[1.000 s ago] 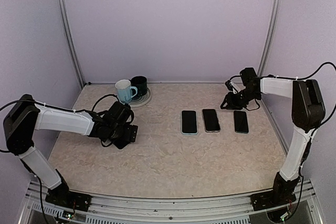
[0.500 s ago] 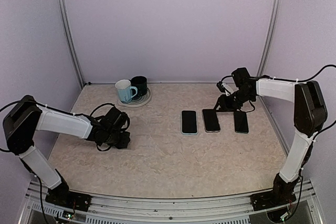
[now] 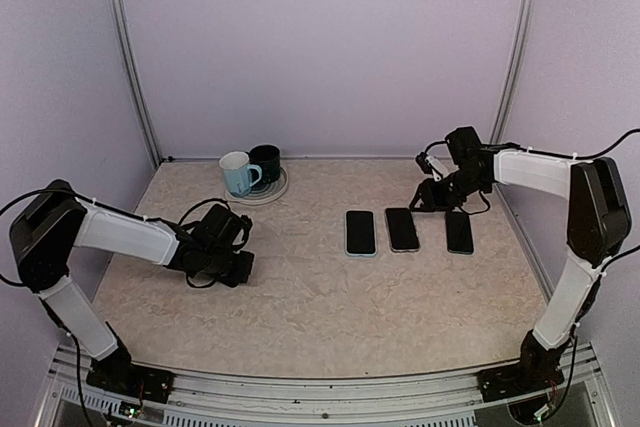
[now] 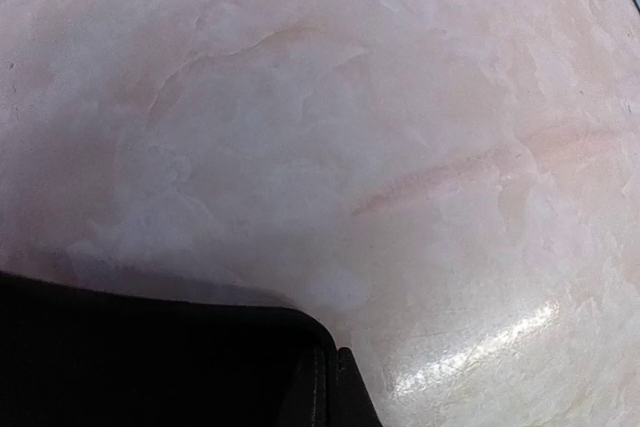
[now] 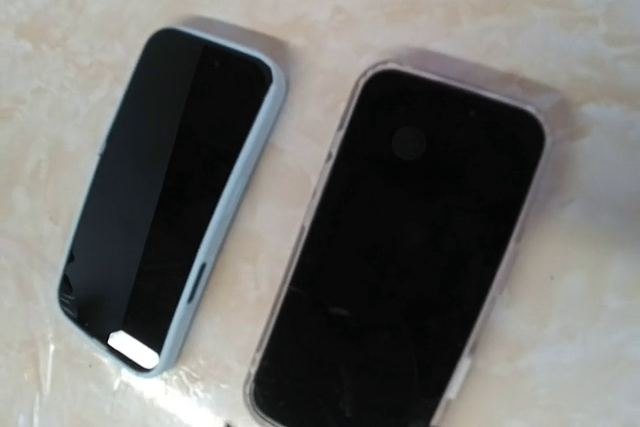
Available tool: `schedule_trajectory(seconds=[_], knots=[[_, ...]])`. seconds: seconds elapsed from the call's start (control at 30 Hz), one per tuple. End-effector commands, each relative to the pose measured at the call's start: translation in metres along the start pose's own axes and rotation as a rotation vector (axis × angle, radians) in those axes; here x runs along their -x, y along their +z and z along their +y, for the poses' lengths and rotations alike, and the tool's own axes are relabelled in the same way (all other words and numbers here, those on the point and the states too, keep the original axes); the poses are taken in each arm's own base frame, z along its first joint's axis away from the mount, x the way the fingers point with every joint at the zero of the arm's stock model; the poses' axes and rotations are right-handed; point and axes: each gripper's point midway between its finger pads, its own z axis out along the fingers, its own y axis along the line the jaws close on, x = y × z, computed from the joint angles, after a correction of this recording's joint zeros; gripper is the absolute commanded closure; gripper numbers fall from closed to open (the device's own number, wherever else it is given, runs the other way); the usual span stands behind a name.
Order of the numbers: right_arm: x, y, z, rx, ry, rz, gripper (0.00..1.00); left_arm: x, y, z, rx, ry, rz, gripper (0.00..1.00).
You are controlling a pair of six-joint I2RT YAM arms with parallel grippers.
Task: Put the phone into the phone case
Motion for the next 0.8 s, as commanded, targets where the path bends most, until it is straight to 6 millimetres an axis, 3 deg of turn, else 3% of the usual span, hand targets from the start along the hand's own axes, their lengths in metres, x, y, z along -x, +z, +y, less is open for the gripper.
schedule_trajectory(seconds=[0.0,0.1,0.23,0.37,0.5,0.63,0.77], knots=[[0.003,-0.018,0.004,-0.028,-0.027,-0.025,0.62,-0.021,0.005,-0.033,-0.145,0.088,0.077,1.00],[0.004,-0.026,-0.007,-0.092,-0.016,-0.045,0.60,-0.018,-0.019,-0.087,-0.279,0.258,0.032,1.00],[0.005,-0.042,-0.031,-0.210,0.017,-0.098,0.52,-0.039,-0.051,-0.159,-0.410,0.493,0.062,1.00],[-0.007,-0.047,-0.055,-0.284,0.058,-0.077,0.49,-0.054,-0.066,-0.208,-0.527,0.600,0.085,1.00],[-0.016,-0.049,-0.078,-0.334,0.097,-0.076,0.49,-0.052,-0.085,-0.257,-0.656,0.733,0.015,1.00],[-0.024,-0.050,-0.108,-0.396,0.146,-0.069,0.48,-0.059,-0.094,-0.299,-0.734,0.955,-0.067,1.00],[-0.025,-0.047,-0.132,-0.462,0.172,-0.042,0.44,-0.073,-0.091,-0.335,-0.792,1.128,-0.071,1.00]])
